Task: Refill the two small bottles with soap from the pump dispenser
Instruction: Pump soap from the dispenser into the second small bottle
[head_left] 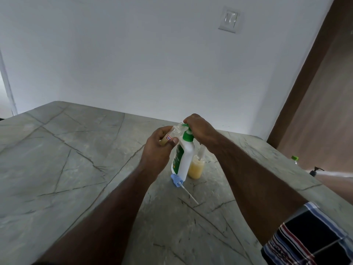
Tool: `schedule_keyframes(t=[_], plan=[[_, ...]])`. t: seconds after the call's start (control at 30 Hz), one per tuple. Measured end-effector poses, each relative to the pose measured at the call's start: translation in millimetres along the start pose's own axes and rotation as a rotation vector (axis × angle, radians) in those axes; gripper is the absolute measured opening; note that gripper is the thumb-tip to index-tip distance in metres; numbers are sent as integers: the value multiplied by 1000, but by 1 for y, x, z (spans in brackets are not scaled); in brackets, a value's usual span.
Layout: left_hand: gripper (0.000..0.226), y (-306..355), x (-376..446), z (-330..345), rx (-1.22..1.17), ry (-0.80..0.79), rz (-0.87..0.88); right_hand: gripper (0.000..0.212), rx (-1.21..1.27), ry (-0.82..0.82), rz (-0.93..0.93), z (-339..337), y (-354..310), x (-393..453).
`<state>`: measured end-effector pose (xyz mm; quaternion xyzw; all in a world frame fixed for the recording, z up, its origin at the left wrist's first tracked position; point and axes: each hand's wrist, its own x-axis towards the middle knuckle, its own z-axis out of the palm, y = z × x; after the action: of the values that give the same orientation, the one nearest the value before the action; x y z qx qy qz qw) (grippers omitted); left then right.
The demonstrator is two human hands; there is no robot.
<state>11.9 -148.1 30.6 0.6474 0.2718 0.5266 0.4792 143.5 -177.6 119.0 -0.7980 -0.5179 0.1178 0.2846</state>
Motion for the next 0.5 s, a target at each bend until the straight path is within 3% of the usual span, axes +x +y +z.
schedule_keyframes(t=[0.5], plan=[[26,-1,0,0,-5,-15,19,35,-75,25,-48,-4,-3,1]])
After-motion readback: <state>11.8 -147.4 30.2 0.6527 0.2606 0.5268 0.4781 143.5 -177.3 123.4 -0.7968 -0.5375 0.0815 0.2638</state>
